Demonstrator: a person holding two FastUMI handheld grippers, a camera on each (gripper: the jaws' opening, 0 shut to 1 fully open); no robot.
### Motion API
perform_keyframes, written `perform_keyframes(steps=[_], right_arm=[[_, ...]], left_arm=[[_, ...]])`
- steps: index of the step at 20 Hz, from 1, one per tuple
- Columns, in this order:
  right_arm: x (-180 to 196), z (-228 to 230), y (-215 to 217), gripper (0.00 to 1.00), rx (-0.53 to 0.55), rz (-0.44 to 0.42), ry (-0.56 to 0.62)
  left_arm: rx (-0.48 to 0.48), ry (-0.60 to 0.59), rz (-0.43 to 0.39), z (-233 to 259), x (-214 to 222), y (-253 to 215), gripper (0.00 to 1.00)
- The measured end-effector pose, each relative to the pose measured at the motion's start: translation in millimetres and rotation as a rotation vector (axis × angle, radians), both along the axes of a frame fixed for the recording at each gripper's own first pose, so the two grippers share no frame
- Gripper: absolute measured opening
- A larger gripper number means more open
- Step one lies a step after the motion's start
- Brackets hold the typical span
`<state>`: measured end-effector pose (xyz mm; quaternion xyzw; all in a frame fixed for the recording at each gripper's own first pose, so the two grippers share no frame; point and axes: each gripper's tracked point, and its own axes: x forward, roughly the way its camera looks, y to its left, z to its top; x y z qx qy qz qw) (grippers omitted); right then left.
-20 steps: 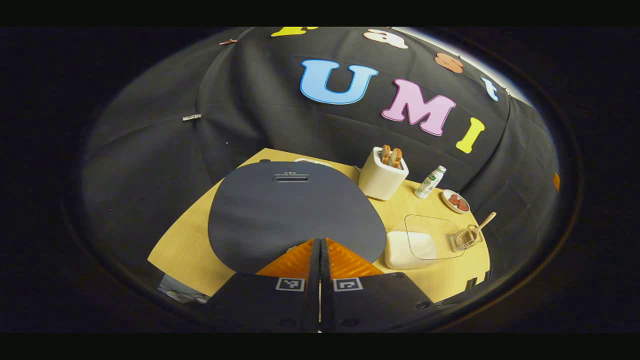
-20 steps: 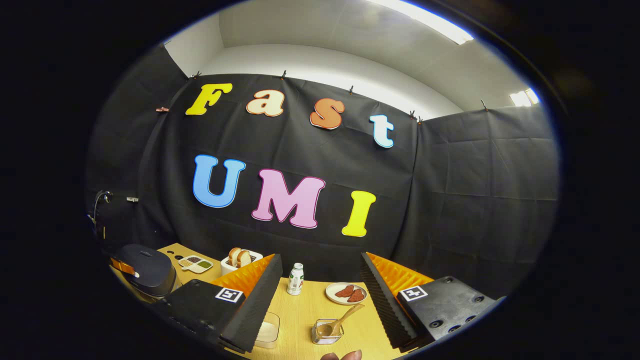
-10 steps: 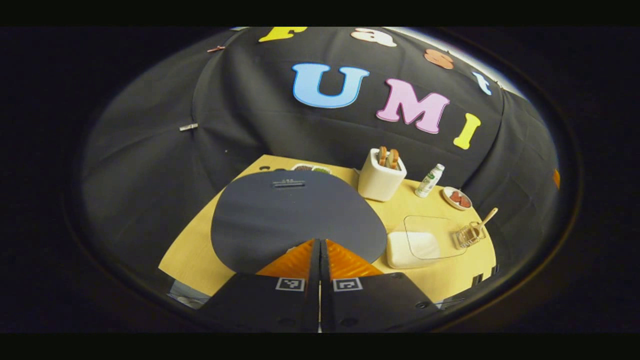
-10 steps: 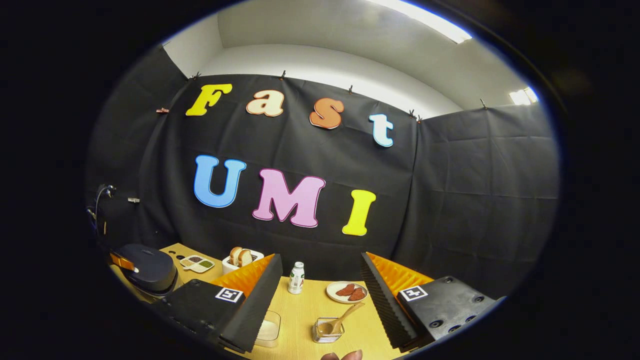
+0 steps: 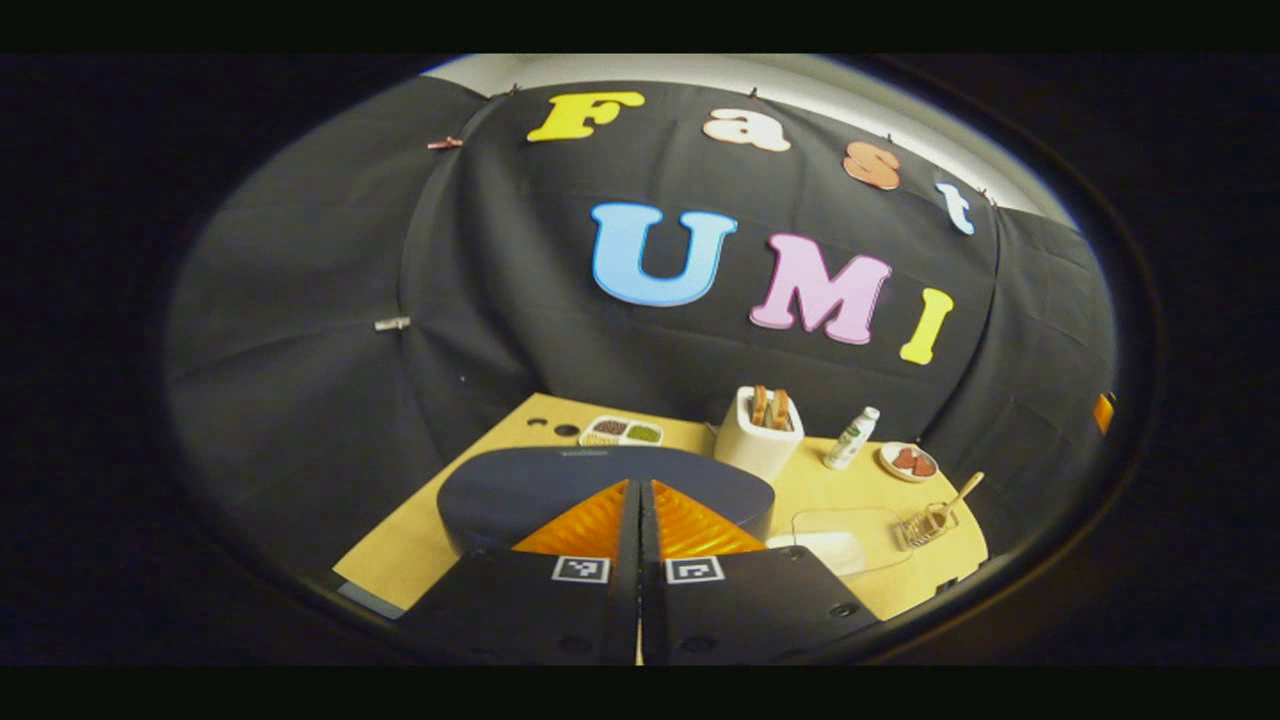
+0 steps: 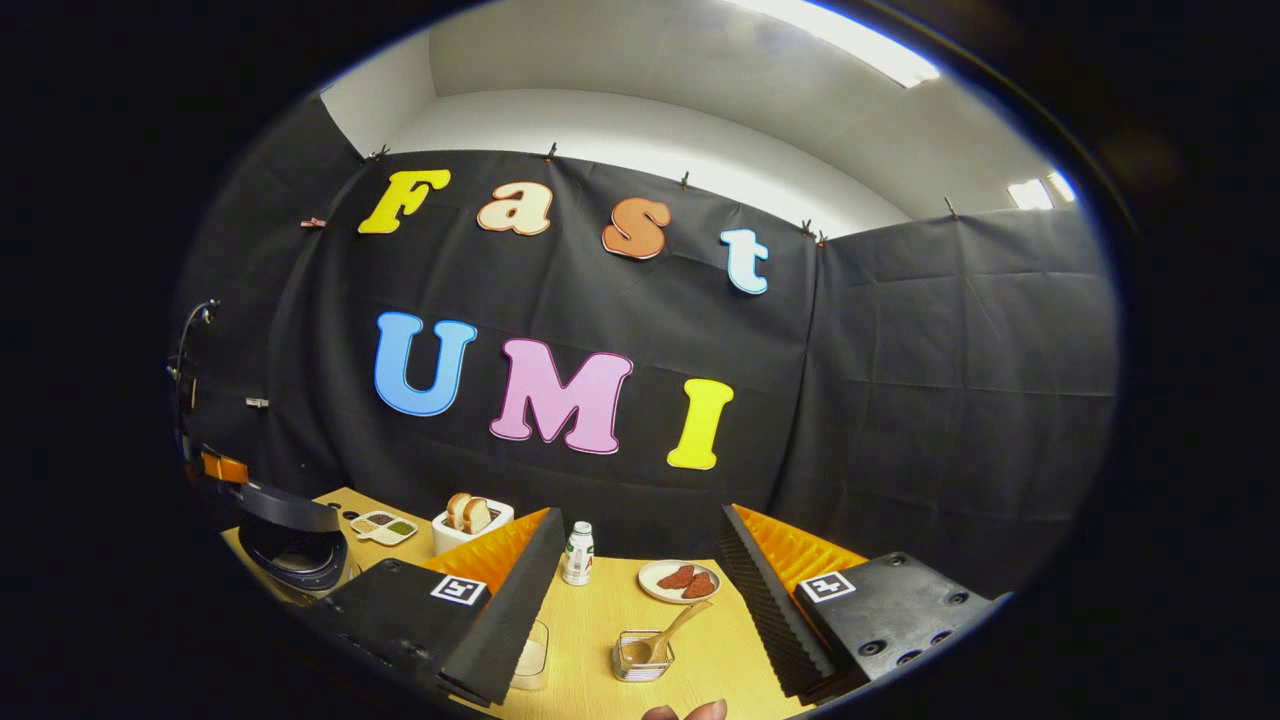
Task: Close the left gripper, press the button to open the rice cooker; take a wooden spoon from the chopstick holder with the right hand, scoop a spoonful of rice and pour it into the rice cooker, then put the wooden spoon back into the chopstick holder.
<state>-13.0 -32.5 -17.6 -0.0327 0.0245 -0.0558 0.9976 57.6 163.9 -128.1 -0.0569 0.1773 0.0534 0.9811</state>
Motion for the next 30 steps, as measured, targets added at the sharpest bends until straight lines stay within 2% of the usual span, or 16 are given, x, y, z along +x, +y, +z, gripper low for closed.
perform_keyframes(steps=[4, 5, 7, 10, 13, 14, 15, 16, 17, 21, 25, 30], right_arm=[[0, -6, -5, 0.97, 0.017, -0.001, 0.017], [-2, -8, -6, 0.98, 0.023, -0.001, 0.02], [-1, -8, -10, 0.97, 0.024, -0.001, 0.022], [6, -10, -14, 0.97, 0.035, 0.013, 0.026], [17, -18, -17, 0.97, 0.059, 0.037, 0.043], [21, -22, -18, 0.97, 0.067, 0.05, 0.053], [24, -27, -19, 0.97, 0.077, 0.062, 0.068], [28, -34, -22, 0.97, 0.087, 0.076, 0.084], [31, -40, -24, 0.97, 0.098, 0.087, 0.1], [39, -71, -46, 0.97, 0.134, 0.087, 0.164], [44, -122, -68, 0.98, 0.177, 0.08, 0.269], [59, -190, -86, 0.98, 0.297, 0.125, 0.395]], left_arm=[[0.076, -0.137, 0.064, 41, 3, 14, 0.1], [0.094, -0.171, 0.087, 54, 1, 18, 0.05], [0.127, -0.214, 0.121, 68, -1, 21, 0.08], [0.136, -0.22, 0.123, 72, -8, 9, 0.29], [0.125, -0.218, 0.116, 74, -12, -7, 0.64], [0.123, -0.221, 0.116, 74, -15, -13, 0.7], [0.124, -0.22, 0.114, 75, -17, -20, 0.84], [0.13, -0.218, 0.118, 75, -19, -26, 0.82], [0.14, -0.224, 0.124, 78, -22, -31, 0.92], [0.153, -0.246, 0.131, 89, -28, -62, 0.95], [0.149, -0.225, 0.106, 87, -27, -96, 0.95], [0.161, -0.212, 0.086, 84, -24, -136, 0.95]])
